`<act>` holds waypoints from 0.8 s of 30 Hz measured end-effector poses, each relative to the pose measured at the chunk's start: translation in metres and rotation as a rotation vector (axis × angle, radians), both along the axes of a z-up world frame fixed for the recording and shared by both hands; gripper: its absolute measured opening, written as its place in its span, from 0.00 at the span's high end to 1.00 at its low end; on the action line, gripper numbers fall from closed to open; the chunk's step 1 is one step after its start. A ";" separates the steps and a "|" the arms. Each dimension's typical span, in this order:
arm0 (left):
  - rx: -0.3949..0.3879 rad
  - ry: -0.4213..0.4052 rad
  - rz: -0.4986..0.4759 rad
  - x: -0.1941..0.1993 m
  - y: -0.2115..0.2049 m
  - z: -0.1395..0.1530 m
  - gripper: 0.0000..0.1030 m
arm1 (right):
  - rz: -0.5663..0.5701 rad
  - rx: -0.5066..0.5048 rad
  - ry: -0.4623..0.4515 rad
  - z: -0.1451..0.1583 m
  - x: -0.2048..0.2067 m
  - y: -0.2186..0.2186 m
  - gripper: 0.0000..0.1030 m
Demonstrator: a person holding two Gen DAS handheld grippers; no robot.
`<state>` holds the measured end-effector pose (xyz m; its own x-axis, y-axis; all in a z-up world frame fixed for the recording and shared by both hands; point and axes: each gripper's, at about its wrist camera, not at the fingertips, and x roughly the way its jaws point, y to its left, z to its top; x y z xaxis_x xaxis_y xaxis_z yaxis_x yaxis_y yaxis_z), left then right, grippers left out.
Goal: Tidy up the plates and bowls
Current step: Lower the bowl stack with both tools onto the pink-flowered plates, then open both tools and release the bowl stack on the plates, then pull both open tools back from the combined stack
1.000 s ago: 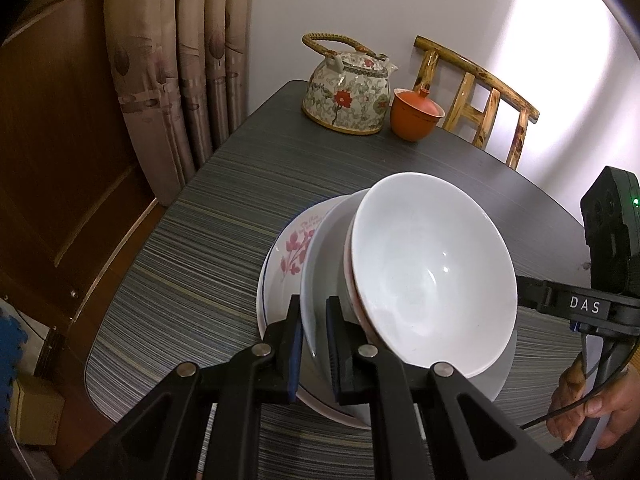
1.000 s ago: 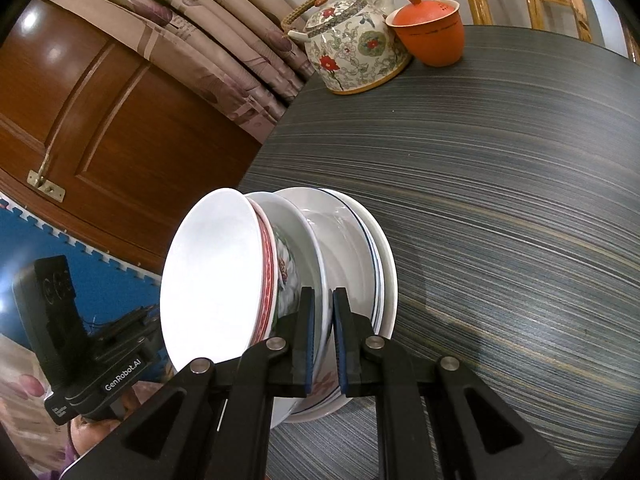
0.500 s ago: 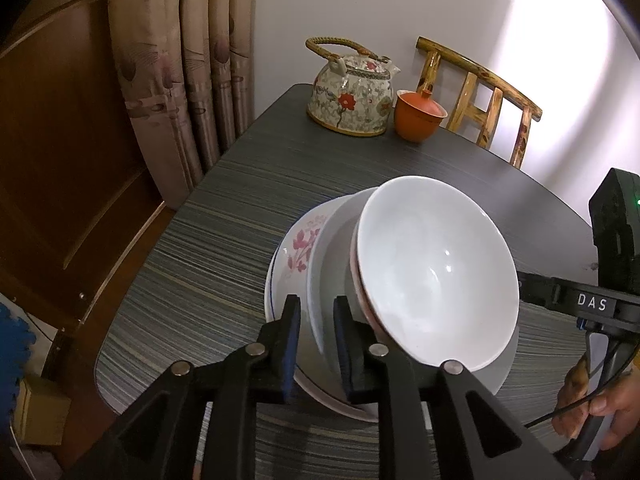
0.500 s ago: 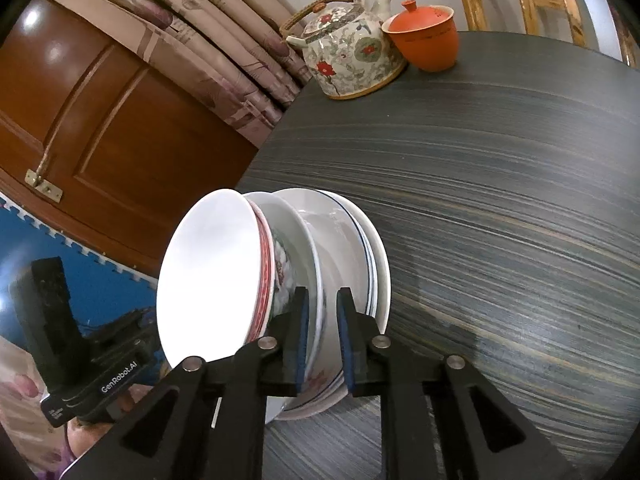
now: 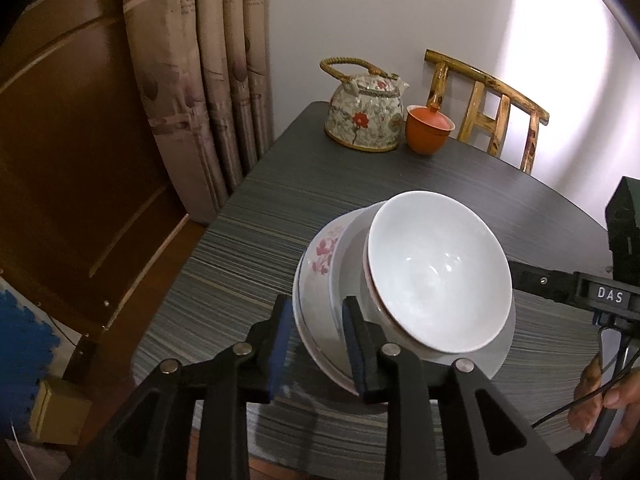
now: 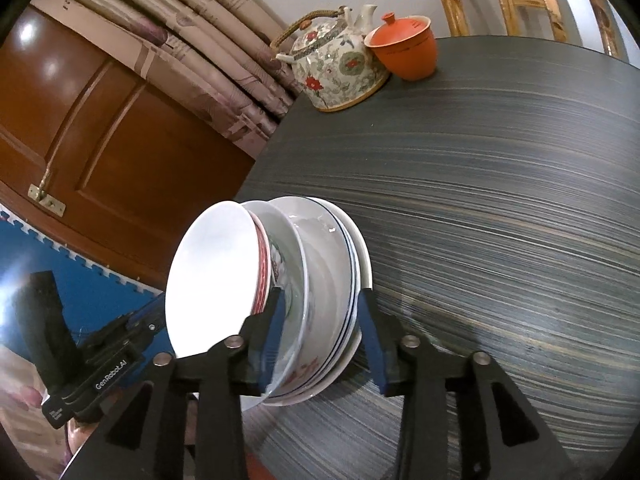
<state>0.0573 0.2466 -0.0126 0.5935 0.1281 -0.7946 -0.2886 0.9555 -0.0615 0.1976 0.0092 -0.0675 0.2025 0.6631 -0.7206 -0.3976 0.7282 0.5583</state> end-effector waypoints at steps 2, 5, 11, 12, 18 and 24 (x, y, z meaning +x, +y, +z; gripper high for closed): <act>0.011 -0.006 0.003 -0.004 -0.001 0.004 0.74 | -0.014 0.004 -0.012 0.003 -0.003 -0.005 0.62; 0.033 -0.023 0.006 -0.015 -0.008 0.011 0.73 | -0.028 0.014 -0.051 0.012 -0.013 -0.012 0.62; 0.137 -0.091 -0.004 -0.040 -0.037 0.029 0.47 | -0.043 0.017 -0.242 0.046 -0.056 -0.020 0.49; 0.174 -0.107 -0.005 -0.045 -0.043 0.032 0.46 | -0.044 0.018 -0.274 0.051 -0.064 -0.021 0.46; 0.220 -0.149 -0.005 -0.064 -0.057 0.039 0.44 | -0.052 0.011 -0.423 0.075 -0.111 -0.031 0.35; 0.206 -0.195 -0.018 -0.071 -0.056 0.044 0.44 | -0.093 0.020 -0.447 0.085 -0.133 -0.047 0.35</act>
